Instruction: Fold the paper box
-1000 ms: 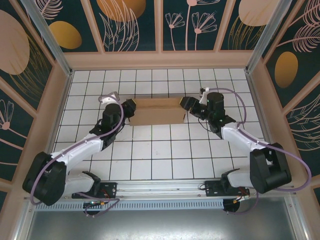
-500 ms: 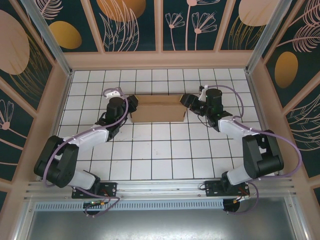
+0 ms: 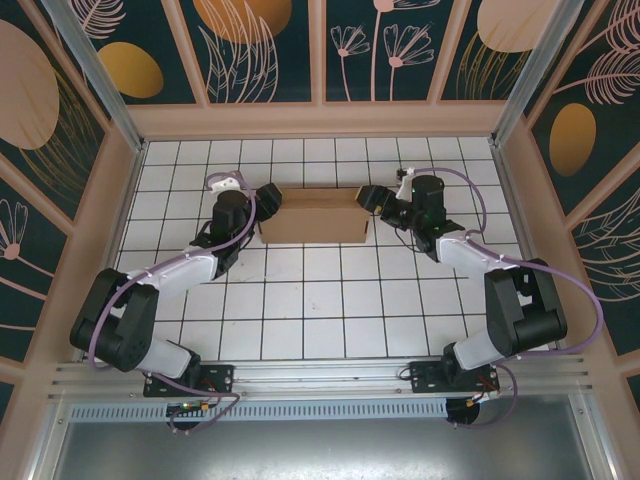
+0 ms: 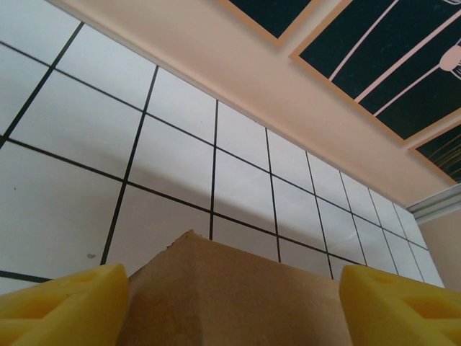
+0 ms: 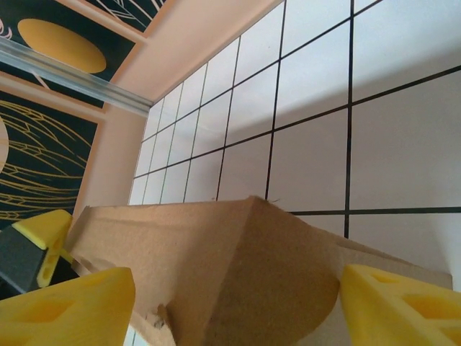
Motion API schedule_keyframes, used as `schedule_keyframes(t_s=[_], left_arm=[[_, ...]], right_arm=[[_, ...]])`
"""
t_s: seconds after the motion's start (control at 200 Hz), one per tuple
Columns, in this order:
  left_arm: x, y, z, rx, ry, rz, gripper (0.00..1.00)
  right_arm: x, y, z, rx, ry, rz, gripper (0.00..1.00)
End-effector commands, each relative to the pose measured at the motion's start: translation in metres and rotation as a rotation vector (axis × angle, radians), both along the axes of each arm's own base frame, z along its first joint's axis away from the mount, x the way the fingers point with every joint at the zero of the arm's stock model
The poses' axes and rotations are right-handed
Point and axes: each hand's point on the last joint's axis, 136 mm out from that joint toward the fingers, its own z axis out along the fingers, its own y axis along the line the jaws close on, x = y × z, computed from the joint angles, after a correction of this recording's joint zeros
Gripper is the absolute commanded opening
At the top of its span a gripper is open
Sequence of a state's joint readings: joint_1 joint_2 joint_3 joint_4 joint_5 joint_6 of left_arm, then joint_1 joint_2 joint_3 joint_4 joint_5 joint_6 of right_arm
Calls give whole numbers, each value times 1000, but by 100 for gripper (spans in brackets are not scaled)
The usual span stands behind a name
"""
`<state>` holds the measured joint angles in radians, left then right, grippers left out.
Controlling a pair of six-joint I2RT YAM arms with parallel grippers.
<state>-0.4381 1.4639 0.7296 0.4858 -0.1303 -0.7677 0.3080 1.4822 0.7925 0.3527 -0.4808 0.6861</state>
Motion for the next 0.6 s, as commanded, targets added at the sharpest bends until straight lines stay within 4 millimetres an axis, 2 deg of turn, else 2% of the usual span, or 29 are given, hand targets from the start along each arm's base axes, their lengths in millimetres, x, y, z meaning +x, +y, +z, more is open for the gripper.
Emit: schedule_keyframes(t_s=[0.0,0.105,0.395,0.595], left_arm=[[2,-1,25,-8,-47,-15,84],[3,1,30,5,-52,-9,98],[1,7,43,28,-67,-7,99],[-3,19,58,82,-86,6,99]], right_arm=[[5,1,32,23,-88,10,80],[6,-3,35,20,-92,-8,84],[5,-12,46,28,-117,-31,99],[8,-25,52,10,-117,-89,99]])
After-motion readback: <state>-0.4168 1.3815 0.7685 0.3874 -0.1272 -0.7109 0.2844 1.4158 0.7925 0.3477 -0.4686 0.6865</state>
